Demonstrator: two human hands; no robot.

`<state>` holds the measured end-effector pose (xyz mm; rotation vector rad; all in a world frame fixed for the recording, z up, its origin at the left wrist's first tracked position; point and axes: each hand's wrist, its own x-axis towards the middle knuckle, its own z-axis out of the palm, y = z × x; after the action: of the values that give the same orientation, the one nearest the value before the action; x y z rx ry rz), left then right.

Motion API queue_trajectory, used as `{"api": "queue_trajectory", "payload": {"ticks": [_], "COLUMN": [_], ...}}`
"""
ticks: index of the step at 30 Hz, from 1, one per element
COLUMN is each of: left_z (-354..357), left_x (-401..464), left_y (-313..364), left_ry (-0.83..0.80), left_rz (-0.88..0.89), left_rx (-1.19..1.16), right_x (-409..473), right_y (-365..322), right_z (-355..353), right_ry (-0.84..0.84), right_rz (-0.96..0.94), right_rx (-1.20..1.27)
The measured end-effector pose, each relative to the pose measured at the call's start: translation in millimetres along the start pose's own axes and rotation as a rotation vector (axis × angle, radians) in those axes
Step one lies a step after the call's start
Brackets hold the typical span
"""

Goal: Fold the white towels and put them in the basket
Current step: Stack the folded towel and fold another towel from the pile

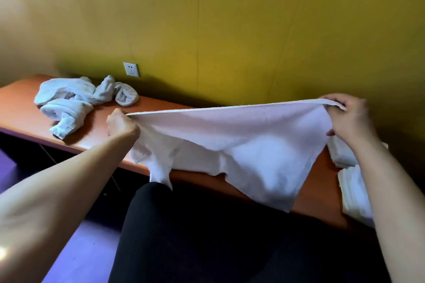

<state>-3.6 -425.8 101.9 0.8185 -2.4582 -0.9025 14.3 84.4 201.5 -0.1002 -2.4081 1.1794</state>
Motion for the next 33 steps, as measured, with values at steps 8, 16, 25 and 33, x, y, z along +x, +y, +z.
{"api": "queue_trajectory", "payload": {"ticks": [8, 16, 25, 33], "left_z": [-60.1, -79.3, 33.6, 153.2], "left_x": [-5.2, 16.3, 52.7, 102.5], "left_y": [28.0, 54.9, 37.5, 21.6], "left_ry": [0.369, 0.498, 0.277, 0.101], "left_rz": [0.114, 0.335, 0.309, 0.366], "left_rx": [-0.212, -0.175, 0.172, 0.278], "right_x": [-45.4, -55.8, 9.8, 71.0], "right_y": [-45.5, -65.1, 68.4, 175.7], "right_z": [-24.6, -31.2, 55.5, 139.8], "right_ry": [0.353, 0.636, 0.515, 0.473], "right_rz": [0.002, -0.095, 0.275, 0.393], "right_rx": [0.457, 0.437, 0.13, -0.015]}}
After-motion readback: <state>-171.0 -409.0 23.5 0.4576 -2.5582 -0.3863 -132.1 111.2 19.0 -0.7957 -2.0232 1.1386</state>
